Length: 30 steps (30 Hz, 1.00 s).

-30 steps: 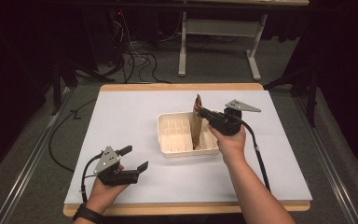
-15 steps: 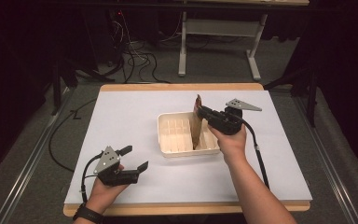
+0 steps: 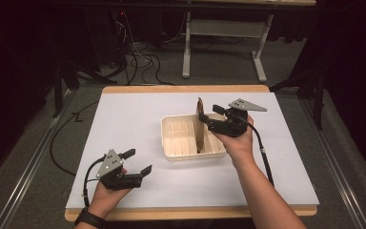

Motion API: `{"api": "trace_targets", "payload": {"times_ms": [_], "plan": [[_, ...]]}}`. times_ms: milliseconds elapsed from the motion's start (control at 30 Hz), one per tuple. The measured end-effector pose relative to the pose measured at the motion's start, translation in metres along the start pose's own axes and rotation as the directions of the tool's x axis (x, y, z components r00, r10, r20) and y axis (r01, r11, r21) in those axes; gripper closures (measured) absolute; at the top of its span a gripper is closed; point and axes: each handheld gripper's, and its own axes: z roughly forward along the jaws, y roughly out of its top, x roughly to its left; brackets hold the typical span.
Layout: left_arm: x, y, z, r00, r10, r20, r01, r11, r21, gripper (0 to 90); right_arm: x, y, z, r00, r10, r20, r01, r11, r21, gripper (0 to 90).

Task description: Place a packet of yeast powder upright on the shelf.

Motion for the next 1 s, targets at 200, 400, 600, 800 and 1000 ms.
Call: {"api": "trace_targets", "payload": {"times_ms": [200,400,600,800,1000], "plan": [[0.001,0.0,0.0,1.0,0.001,-0.002,-0.001,1.0,0.003,15.5,0.004,0.0,-0.007,0.9996,-0.027,0.008,0.027,0.999,0.02,16.2],[0.001,0.0,-0.002,1.0,-0.003,-0.005,0.003,1.0,0.0,15.5,0.004,-0.001,-0.024,0.9988,-0.047,0.01,0.047,0.999,0.024,15.8],[0.001,-0.001,0.0,1.0,0.0,-0.005,0.0,1.0,0.003,15.5,-0.004,-0.008,-0.051,0.9975,-0.061,0.034,0.06,0.998,0.032,16.2],[0.0,-0.001,0.0,1.0,0.0,-0.005,0.0,1.0,0.007,15.4,-0.018,-0.026,-0.085,0.993,-0.078,0.089,0.074,0.996,0.04,16.3],[-0.001,-0.002,0.002,1.0,0.001,-0.004,-0.001,0.9999,0.013,15.5,-0.036,-0.055,-0.121,0.987,-0.056,0.151,0.049,0.998,0.045,16.7]]}}
